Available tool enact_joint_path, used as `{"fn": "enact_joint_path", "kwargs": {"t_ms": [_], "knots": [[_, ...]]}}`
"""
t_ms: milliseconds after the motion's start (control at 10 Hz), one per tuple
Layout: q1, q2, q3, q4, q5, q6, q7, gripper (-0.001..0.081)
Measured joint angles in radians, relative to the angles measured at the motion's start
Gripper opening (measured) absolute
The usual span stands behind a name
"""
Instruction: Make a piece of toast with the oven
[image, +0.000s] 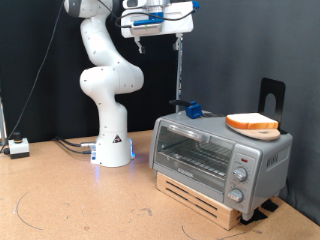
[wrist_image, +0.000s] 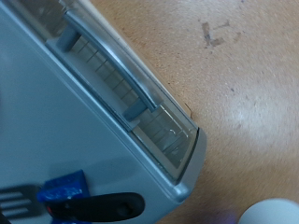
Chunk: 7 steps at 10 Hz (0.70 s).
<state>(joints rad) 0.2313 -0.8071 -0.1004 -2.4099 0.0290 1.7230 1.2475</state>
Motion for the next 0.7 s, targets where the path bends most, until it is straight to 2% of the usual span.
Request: {"fn": "enact_joint_path", "kwargs": {"t_ms": [100, 200, 300, 500, 600, 700], "knots": [[0.027, 0.009, -0.026, -0.023, 0.0, 0.033, -0.101, 0.0809], [0.024, 0.008, -0.025, -0.022, 0.003, 0.032, -0.073, 0.0809], [0.042, 0.001, -0.043, -0.023, 0.054, 0.031, -0.148, 0.0809], [0.107, -0.002, -0.124, -0.024, 0.088, 0.006, -0.379, 0.0809], [0.131, 0.021, -0.157, -0.024, 0.066, 0.001, -0.494, 0.0809], [0.154, 0.075, -0.175, -0.002, 0.052, -0.006, -0.583, 0.0809]]}}
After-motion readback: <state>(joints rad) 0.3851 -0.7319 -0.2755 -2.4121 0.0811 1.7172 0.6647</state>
